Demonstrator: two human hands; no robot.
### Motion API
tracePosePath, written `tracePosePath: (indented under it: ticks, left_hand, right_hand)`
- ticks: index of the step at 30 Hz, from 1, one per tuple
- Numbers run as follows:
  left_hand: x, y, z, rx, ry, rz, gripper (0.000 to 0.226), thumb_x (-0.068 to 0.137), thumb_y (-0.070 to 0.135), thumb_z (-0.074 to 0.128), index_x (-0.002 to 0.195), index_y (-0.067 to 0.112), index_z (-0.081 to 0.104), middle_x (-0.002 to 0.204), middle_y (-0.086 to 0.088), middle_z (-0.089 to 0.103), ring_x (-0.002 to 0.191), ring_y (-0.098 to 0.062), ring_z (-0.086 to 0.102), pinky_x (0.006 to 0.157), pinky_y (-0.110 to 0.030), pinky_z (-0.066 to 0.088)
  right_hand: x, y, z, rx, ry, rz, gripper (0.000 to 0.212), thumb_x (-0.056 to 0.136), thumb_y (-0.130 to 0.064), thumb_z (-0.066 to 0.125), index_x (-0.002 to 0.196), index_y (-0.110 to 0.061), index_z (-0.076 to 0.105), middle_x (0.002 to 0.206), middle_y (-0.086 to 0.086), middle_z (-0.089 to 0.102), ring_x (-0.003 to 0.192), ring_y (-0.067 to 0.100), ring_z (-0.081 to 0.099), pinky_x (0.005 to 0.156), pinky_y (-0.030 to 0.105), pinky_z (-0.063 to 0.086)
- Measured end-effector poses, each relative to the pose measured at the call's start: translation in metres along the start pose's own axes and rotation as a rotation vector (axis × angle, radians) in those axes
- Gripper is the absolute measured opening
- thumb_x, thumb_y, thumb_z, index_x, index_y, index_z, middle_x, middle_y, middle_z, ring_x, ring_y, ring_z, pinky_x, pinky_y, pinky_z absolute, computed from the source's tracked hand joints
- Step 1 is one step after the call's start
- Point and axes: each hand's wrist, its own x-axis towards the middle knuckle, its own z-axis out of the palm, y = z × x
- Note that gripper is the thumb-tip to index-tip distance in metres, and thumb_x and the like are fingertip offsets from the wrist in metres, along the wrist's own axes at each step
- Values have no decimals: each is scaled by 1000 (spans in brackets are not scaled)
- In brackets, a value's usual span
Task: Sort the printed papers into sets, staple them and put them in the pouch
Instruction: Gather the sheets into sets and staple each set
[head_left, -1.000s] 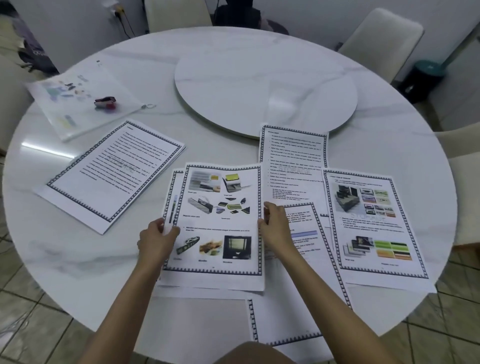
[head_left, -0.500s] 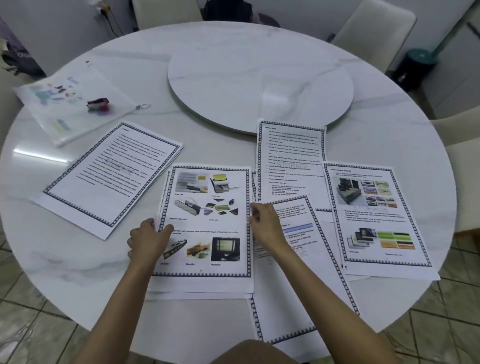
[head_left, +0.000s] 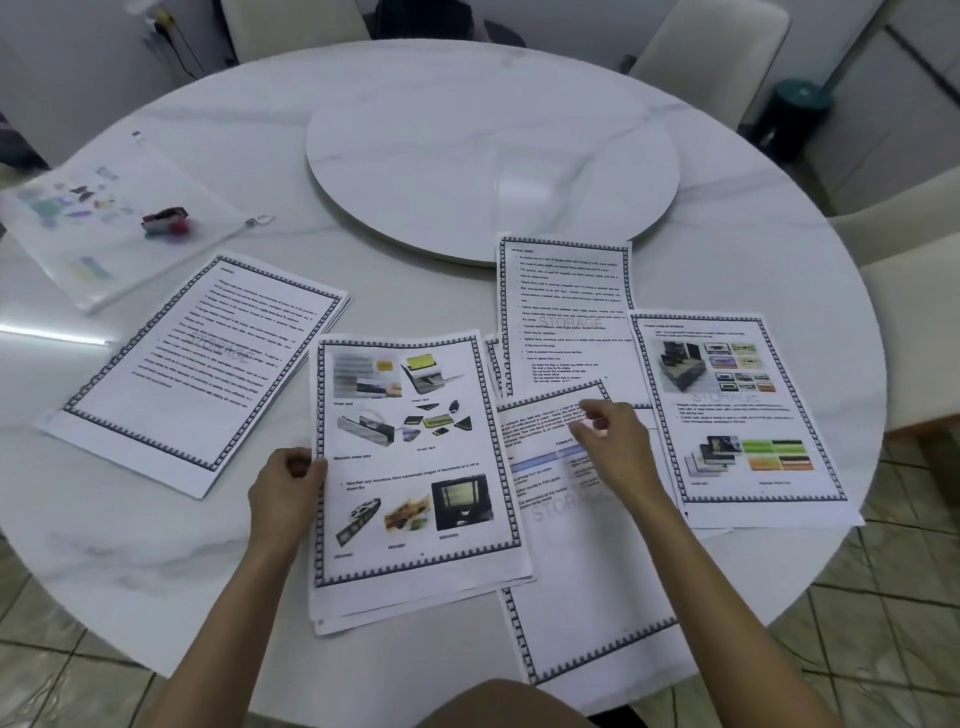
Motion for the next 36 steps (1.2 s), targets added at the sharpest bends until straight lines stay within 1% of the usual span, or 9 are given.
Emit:
tracePosePath:
  ticks: [3, 7, 10, 16, 19, 22, 27, 32, 36]
  left_hand:
    - [2, -4, -4, 3, 23, 23, 28, 93, 18, 53, 116, 2, 53, 119, -20, 60, 109, -35, 54, 90, -40, 41]
    - [7, -9, -10, 27, 27, 42, 30, 93, 17, 52, 119, 3, 53, 120, -21, 60, 111, -36, 54, 92, -41, 40]
    - [8, -11, -12, 17, 23, 54, 30, 93, 19, 52, 119, 5, 53, 120, -20, 60, 111, -36, 54, 91, -41, 40]
    - [-3, -5, -8, -52, 58, 79, 36, 93, 24, 51, 124, 6, 46, 122, -19, 57, 113, -35, 52, 90, -38, 38]
    - [-10, -2, -2, -26, 105, 150, 40, 92, 18, 54, 127, 3, 45, 127, -19, 53, 115, -35, 50, 92, -37, 37]
    - [-17, 4, 5, 53, 135, 212, 40, 91, 18, 54, 128, 4, 47, 129, -21, 49, 119, -35, 46, 99, -43, 35]
    - [-38, 21, 27, 99, 94, 321, 38, 92, 19, 53, 128, 8, 49, 129, -16, 49, 123, -31, 45, 102, -42, 35]
    - [-62, 44, 56, -10, -61, 335, 29, 92, 18, 53, 121, 12, 55, 121, -6, 59, 106, -20, 55, 84, -32, 43]
    - [-82, 69, 76, -56, -217, 350, 26, 94, 20, 51, 119, 16, 56, 109, 5, 59, 96, -12, 55, 79, -24, 41]
  right_hand:
    - [2, 27, -19, -200, 57, 136, 50, 83, -26, 67, 124, 0, 53, 124, 23, 50, 116, 37, 47, 97, 38, 37]
    - [-8, 38, -28, -452, -28, 265, 75, 76, -46, 70, 127, 3, 42, 128, 23, 42, 120, 36, 38, 95, 37, 35]
    - [-13, 36, -23, -443, 2, 239, 73, 72, -37, 76, 123, 3, 44, 126, 22, 42, 120, 35, 38, 94, 36, 35]
    - [-9, 40, -19, -305, 39, 236, 59, 73, -23, 77, 121, 0, 51, 121, 18, 50, 115, 33, 46, 91, 38, 39]
    - [-5, 45, -25, -183, 67, 163, 19, 83, -15, 63, 97, -1, 61, 94, 15, 57, 87, 29, 55, 69, 31, 40]
    - [-2, 48, -42, -12, 102, 109, 16, 89, -16, 57, 83, -2, 60, 79, 12, 60, 76, 27, 55, 62, 29, 35]
    - [5, 46, -83, 169, 189, 62, 14, 89, -18, 59, 94, -6, 65, 87, 8, 66, 84, 24, 59, 78, 36, 46]
    - [13, 44, -112, 342, 200, 67, 7, 89, -17, 59, 94, -17, 64, 90, 4, 67, 90, 21, 64, 85, 33, 50]
    - [17, 43, -119, 472, 148, 88, 9, 89, -18, 59, 92, -14, 66, 96, 7, 71, 94, 26, 66, 90, 42, 52]
